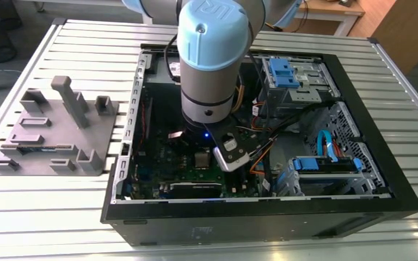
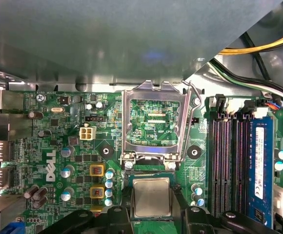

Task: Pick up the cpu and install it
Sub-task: 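Place the cpu into insertion slot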

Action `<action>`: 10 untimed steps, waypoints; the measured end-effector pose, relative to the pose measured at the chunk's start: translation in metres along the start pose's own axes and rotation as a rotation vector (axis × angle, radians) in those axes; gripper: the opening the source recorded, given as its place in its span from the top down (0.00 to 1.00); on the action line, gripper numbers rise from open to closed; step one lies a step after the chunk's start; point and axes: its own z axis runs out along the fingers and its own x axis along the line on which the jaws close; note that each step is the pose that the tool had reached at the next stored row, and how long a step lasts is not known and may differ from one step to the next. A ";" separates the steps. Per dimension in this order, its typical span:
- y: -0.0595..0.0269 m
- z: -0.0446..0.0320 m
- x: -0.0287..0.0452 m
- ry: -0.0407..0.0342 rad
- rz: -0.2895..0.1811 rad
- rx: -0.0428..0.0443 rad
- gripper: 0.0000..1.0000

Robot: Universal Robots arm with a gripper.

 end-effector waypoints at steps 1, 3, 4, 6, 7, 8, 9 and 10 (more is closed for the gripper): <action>0.0000 0.0004 0.0000 0.0001 0.000 0.0002 0.55; 0.0000 0.0005 0.0000 0.0001 0.000 0.0003 0.55; 0.0000 0.0005 0.0000 0.0001 0.000 0.0003 0.55; 0.0000 0.0006 0.0000 0.0000 0.000 0.0001 0.55; 0.0000 0.0006 0.0000 0.0000 0.000 0.0001 0.55; 0.0000 0.0006 0.0000 0.0001 0.000 0.0001 0.55; 0.0000 0.0006 0.0000 0.0001 0.000 0.0003 0.55; 0.0000 0.0005 0.0000 0.0003 0.000 0.0004 0.57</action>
